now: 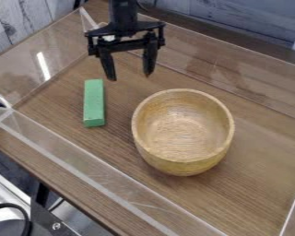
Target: Put the green block in the brown bowl
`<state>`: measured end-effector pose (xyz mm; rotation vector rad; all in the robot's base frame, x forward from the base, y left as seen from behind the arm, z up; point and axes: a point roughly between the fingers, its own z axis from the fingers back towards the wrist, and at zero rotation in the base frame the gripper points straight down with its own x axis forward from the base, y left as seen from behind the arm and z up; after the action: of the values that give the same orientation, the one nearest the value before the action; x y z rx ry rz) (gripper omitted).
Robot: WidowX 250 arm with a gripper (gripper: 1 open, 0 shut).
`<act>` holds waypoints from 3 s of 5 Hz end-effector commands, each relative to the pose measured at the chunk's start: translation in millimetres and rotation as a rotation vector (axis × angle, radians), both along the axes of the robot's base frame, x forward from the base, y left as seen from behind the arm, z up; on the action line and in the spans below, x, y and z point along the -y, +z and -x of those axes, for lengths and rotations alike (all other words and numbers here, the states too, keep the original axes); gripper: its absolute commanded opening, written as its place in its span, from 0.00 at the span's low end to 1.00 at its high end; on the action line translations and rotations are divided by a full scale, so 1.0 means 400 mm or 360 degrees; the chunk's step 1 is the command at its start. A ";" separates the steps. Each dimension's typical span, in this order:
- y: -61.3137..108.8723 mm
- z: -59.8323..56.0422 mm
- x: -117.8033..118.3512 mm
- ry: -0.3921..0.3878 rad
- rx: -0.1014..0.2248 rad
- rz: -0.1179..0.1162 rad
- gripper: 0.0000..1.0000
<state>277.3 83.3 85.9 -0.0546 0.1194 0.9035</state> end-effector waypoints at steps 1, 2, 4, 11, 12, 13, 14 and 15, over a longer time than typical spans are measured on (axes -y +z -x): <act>0.026 0.001 -0.009 0.0223 0.0012 -0.0077 1.00; 0.024 0.021 -0.023 0.0393 -0.0029 -0.0119 1.00; -0.005 0.077 -0.022 0.0485 -0.0009 -0.0200 1.00; -0.147 0.097 -0.145 0.0504 0.0044 -0.0107 0.00; -0.131 0.095 -0.151 0.0494 0.0070 -0.0042 1.00; -0.105 0.090 -0.155 0.0479 0.0101 0.0021 1.00; -0.093 0.087 -0.150 0.0486 0.0063 0.0039 0.00; -0.080 0.089 -0.138 0.0484 0.0030 0.0049 0.00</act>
<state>230.8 130.9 35.1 -0.1123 0.1963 1.2096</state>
